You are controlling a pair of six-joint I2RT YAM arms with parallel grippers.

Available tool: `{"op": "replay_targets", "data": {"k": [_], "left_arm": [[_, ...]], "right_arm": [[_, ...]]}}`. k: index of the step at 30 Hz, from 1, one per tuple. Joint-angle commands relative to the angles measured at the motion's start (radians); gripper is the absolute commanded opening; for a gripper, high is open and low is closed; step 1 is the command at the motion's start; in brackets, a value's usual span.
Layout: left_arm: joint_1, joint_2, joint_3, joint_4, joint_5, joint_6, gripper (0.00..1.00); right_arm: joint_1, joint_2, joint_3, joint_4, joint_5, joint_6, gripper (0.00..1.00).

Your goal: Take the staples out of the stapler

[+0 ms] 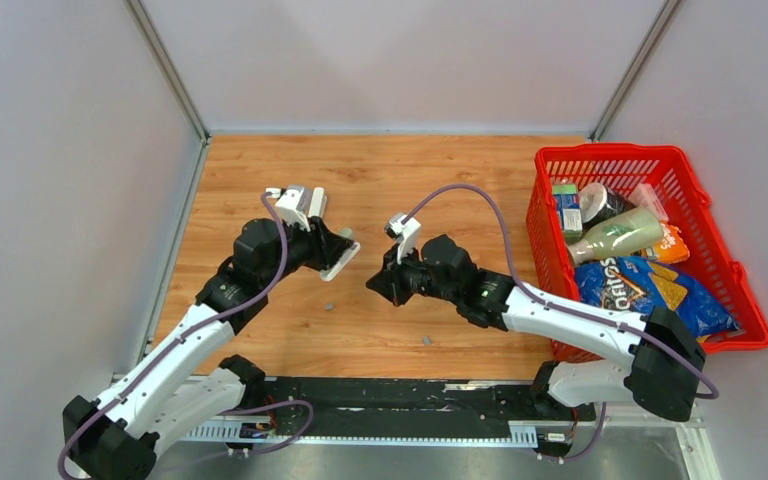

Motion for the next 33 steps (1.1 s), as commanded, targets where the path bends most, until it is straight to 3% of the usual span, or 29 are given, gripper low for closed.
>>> {"op": "replay_targets", "data": {"k": [1, 15, 33], "left_arm": [[-0.003, -0.028, 0.056, 0.015, 0.004, 0.006, 0.0], [-0.003, -0.053, 0.029, 0.106, 0.198, -0.153, 0.0], [-0.004, -0.096, -0.016, 0.19, 0.274, -0.256, 0.0]], "right_arm": [[0.004, -0.021, -0.024, -0.025, 0.076, -0.014, 0.0], [0.004, 0.023, 0.002, 0.061, 0.107, 0.042, 0.0], [0.001, 0.102, 0.231, 0.099, 0.067, -0.007, 0.0]]}}
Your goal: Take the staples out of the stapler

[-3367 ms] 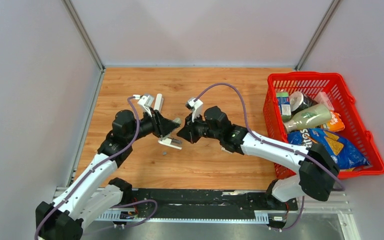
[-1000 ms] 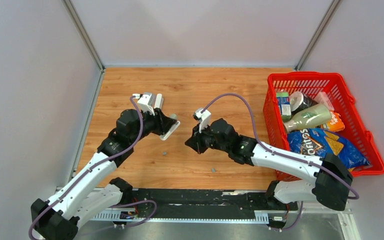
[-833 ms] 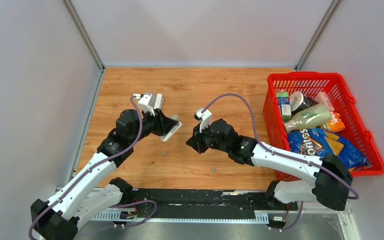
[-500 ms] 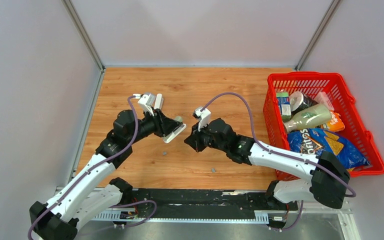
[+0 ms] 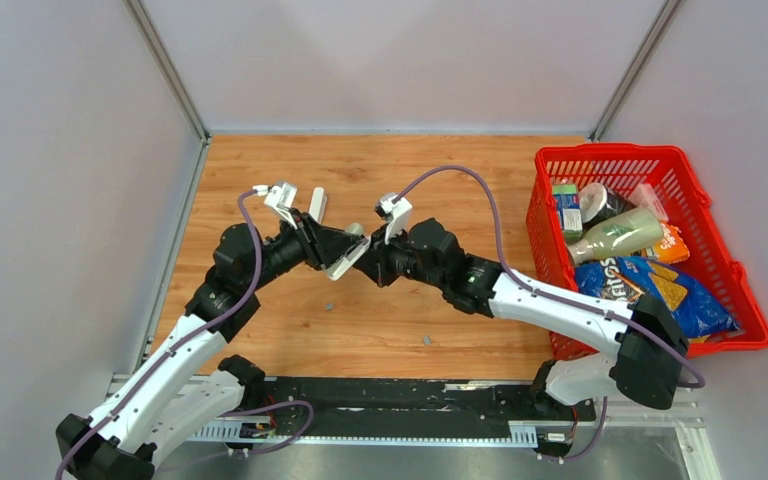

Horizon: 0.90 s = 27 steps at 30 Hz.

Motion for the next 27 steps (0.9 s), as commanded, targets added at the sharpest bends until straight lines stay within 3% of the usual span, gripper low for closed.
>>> {"op": "replay_targets", "data": {"k": [1, 13, 20, 27], "left_arm": [[-0.012, -0.014, -0.011, 0.06, 0.095, -0.059, 0.0], [-0.029, 0.038, 0.025, 0.057, 0.382, -0.177, 0.0], [-0.119, 0.1, 0.022, 0.093, 0.508, -0.204, 0.0], [-0.211, 0.121, 0.041, 0.063, 0.523, -0.155, 0.0]], "right_arm": [[0.001, 0.009, 0.113, 0.094, -0.021, -0.064, 0.0], [-0.012, 0.003, 0.222, 0.044, -0.163, -0.309, 0.0], [-0.014, 0.02, 0.303, 0.035, -0.222, -0.386, 0.0], [-0.016, 0.053, 0.366, 0.012, -0.236, -0.429, 0.0]]}}
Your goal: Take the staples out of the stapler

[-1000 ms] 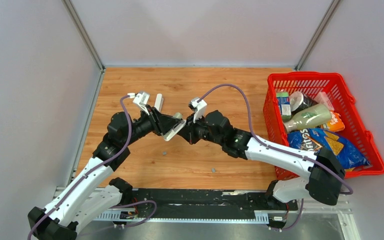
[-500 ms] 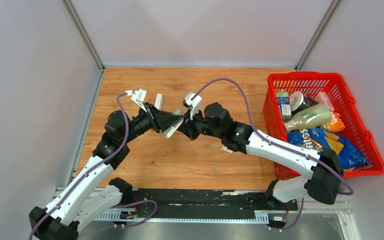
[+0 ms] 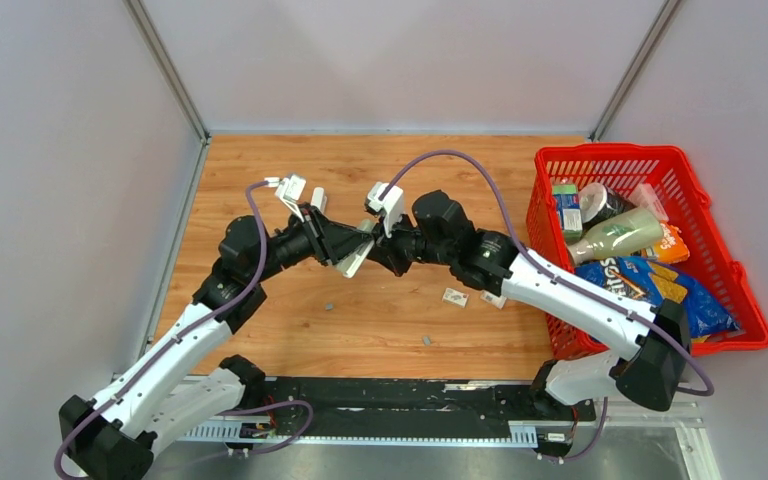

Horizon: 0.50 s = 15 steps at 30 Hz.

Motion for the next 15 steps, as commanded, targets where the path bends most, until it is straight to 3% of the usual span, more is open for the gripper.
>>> {"op": "replay_targets", "data": {"k": [1, 6, 15], "left_arm": [[-0.181, 0.032, 0.021, -0.085, 0.383, -0.026, 0.0], [-0.181, 0.032, 0.095, -0.307, 0.216, 0.141, 0.0], [-0.181, 0.038, 0.173, -0.36, -0.151, 0.298, 0.0]], "right_arm": [[0.037, 0.043, 0.122, 0.369, -0.088, -0.036, 0.0], [0.037, -0.02, 0.044, 0.363, -0.05, -0.01, 0.0], [0.036, -0.149, -0.18, 0.384, 0.079, 0.121, 0.0]]}}
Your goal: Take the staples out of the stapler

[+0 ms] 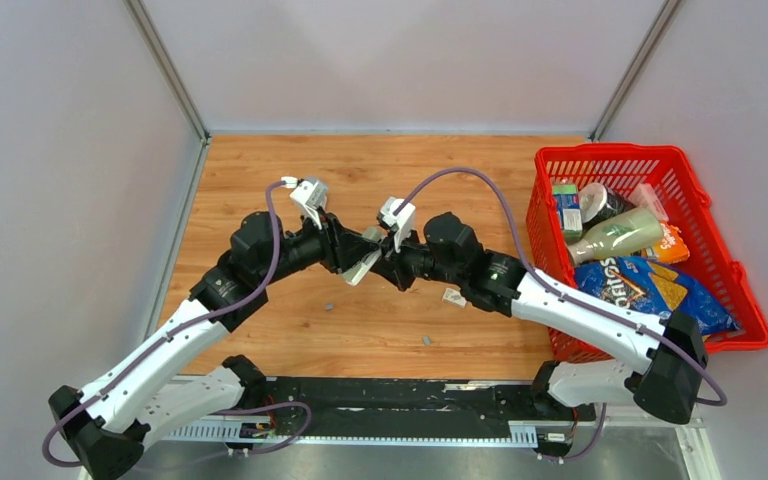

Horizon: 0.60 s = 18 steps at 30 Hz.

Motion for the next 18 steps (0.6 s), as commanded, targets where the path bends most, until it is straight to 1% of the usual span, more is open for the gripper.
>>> {"op": "replay_targets", "data": {"k": [1, 8, 9, 10, 13, 15, 18], "left_arm": [[-0.051, 0.035, 0.037, -0.099, -0.024, 0.084, 0.0], [-0.05, 0.105, 0.109, -0.124, -0.26, 0.19, 0.0], [-0.05, 0.113, 0.12, -0.127, -0.329, 0.202, 0.0], [-0.045, 0.127, 0.123, -0.12, -0.352, 0.213, 0.0], [-0.011, 0.166, 0.132, -0.096, -0.42, 0.239, 0.0], [0.024, 0.209, 0.143, -0.095, -0.461, 0.239, 0.0], [0.088, 0.283, 0.14, -0.046, -0.475, 0.227, 0.0]], "right_arm": [[0.018, -0.066, -0.03, 0.249, 0.077, 0.051, 0.0], [0.018, -0.13, -0.111, 0.2, 0.183, 0.083, 0.0], [0.018, -0.138, -0.122, 0.171, 0.186, 0.091, 0.0], [0.016, -0.144, -0.131, 0.163, 0.235, 0.103, 0.0], [0.018, -0.159, -0.165, 0.141, 0.268, 0.129, 0.0], [0.018, -0.171, -0.185, 0.132, 0.278, 0.149, 0.0], [0.016, -0.184, -0.208, 0.128, 0.281, 0.178, 0.0]]}}
